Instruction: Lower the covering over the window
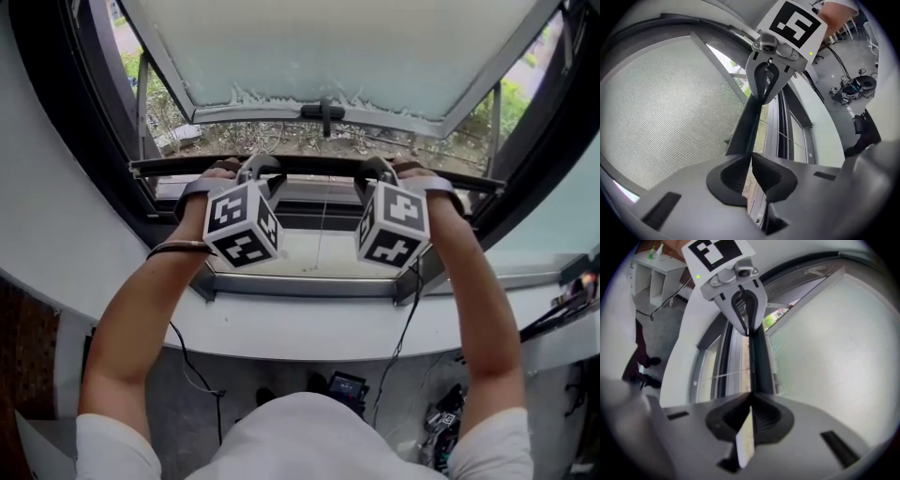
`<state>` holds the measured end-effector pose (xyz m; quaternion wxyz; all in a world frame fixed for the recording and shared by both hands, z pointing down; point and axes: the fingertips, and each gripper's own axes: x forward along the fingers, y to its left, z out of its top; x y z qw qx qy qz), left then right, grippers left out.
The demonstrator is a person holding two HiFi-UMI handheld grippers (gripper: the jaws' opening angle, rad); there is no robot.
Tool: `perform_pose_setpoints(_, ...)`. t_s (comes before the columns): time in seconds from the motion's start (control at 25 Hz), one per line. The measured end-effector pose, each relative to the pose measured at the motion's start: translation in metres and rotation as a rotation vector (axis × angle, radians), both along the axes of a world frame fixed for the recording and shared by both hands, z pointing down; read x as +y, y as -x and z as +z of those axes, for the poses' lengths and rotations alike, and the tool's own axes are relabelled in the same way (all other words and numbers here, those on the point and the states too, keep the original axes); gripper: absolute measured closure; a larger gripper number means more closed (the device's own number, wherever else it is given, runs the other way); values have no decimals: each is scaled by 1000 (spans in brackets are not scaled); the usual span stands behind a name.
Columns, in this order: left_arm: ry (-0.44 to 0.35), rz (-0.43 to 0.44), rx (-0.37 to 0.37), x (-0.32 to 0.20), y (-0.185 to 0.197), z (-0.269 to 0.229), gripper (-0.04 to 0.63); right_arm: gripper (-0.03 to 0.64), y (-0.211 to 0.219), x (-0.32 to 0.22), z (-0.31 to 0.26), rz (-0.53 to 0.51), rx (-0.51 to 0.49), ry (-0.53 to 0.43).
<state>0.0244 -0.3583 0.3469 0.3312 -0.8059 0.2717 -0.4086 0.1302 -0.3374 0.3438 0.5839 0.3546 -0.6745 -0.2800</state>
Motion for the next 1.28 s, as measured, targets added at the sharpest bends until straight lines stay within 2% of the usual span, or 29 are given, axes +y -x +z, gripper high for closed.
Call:
perform_pose_setpoints(0.32,94,-13,-40,4,0,57,546,581,-1,4,55,-3,8,96)
perform_pose_setpoints(0.68,139,-20,-53,5,1,78,546,581,0,5,75,6,12,147)
perform_pose_setpoints(1.0,193,-25,-101,8,1,109,548,581,1,8,107,8,16,210)
perform_pose_setpoints(1.28,224,-28,-98,7,1,115,548,581,0,7,113,23,22,251)
